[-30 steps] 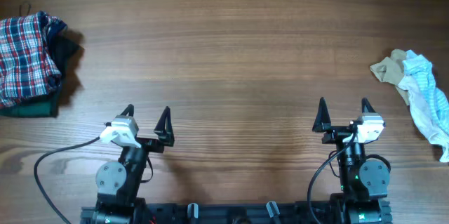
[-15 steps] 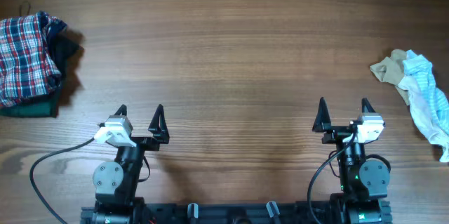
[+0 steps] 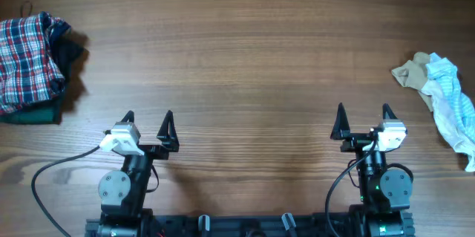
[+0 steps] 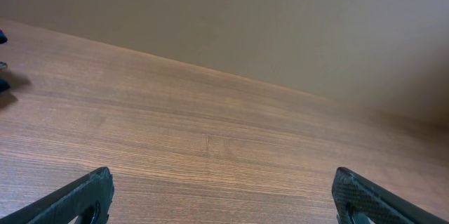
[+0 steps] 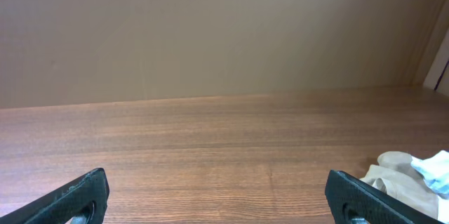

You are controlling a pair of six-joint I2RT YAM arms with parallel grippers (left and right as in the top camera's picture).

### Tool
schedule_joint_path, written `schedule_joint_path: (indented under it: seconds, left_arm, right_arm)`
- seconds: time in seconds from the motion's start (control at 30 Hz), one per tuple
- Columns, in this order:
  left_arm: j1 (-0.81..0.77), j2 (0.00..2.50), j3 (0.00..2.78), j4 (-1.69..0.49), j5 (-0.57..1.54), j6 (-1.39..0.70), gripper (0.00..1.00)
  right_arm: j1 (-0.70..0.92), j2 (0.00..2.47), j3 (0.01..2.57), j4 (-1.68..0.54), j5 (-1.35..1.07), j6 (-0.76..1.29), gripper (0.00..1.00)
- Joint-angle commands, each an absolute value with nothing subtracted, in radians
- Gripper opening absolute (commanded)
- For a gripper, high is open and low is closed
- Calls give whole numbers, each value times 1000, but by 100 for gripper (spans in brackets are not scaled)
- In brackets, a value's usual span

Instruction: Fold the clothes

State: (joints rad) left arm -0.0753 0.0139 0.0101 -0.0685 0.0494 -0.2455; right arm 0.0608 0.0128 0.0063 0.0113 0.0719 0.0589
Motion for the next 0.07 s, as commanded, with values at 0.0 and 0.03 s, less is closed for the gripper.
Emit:
schedule_joint_path:
  seconds: [0.0, 0.03]
  left_arm:
    - [-69, 6, 6, -75, 39, -240, 100]
    - [-69, 6, 6, -75, 39, -240, 100]
  right_arm:
    - [60, 5, 5, 14, 67, 52, 100]
    - [60, 5, 5, 14, 67, 53, 100]
